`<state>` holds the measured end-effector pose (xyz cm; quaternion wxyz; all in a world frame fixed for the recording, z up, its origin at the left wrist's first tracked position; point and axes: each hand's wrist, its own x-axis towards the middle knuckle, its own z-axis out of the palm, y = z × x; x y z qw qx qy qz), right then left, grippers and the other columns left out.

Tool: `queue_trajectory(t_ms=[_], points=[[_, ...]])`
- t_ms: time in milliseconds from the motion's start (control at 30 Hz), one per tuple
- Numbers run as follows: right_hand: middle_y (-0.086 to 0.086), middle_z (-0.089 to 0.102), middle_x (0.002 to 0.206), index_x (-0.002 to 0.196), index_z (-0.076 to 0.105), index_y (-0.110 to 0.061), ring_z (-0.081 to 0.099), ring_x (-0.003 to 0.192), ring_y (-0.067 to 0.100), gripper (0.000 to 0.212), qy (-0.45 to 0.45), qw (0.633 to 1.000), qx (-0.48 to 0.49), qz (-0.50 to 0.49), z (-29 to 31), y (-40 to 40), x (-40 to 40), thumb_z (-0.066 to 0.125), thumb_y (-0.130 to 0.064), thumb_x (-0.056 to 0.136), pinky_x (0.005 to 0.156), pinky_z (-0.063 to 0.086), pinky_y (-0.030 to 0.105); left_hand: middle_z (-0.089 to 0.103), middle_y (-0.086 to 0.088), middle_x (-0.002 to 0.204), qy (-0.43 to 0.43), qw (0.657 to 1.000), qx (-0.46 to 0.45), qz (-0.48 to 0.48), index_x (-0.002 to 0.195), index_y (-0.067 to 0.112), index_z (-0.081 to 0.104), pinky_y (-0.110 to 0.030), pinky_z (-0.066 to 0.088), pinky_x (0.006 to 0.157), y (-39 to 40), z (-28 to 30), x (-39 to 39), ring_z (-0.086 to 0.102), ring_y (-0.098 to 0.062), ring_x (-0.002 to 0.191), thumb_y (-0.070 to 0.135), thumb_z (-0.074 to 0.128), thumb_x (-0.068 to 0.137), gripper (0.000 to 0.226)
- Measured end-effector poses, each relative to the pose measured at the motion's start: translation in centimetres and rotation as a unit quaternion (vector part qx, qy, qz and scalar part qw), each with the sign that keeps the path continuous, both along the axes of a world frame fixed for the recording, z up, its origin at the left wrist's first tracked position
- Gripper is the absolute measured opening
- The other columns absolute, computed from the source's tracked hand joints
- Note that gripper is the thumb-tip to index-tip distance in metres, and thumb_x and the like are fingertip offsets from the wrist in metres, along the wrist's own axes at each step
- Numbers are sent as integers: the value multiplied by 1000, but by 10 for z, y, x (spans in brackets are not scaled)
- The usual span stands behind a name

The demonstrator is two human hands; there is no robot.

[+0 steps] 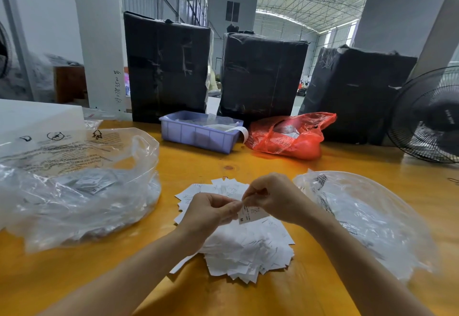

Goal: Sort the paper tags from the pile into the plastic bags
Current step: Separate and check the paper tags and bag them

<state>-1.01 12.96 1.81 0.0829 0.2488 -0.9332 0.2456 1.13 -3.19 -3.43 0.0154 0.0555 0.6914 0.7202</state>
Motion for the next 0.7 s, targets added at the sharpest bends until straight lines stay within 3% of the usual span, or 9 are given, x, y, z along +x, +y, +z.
queue_trajectory(t_ms=[67,233,400,533,700], points=[[2,72,86,85,75,-10,60,74,8,10,13,1000,2,6,0,-2,0,65,-11,87,53,45,10,75,-6,78,-6,1000,10,0,78,13,76,-28,56,79,0,1,0,69,-15,81,14,68,82,8],[-3,63,79,87,71,-9,52,72,9,12,68,997,-20,-27,4,5,-2,60,-14,90,55,37,11,74,-7,77,-29,998,58,24,77,8,75,-16,53,63,-1,4,0,66,-13,71,7,68,81,8],[-10,56,75,83,67,-9,53,71,6,9,89,991,-89,-37,11,9,-1,61,-12,90,57,43,15,74,-9,86,-38,996,76,31,87,4,73,-16,53,66,-2,7,0,67,-15,78,6,68,81,8],[-7,58,77,84,67,-8,54,72,9,9,100,991,-89,-28,10,5,0,62,-11,90,59,43,15,74,-7,83,-38,995,88,23,86,4,73,-15,52,64,0,8,0,66,-14,76,6,67,81,8],[2,62,84,86,67,-6,56,82,17,8,112,991,-69,-22,9,3,1,61,-10,89,69,47,27,74,-6,81,-39,995,87,11,83,5,74,-14,52,62,1,10,2,66,-10,71,8,68,80,7]])
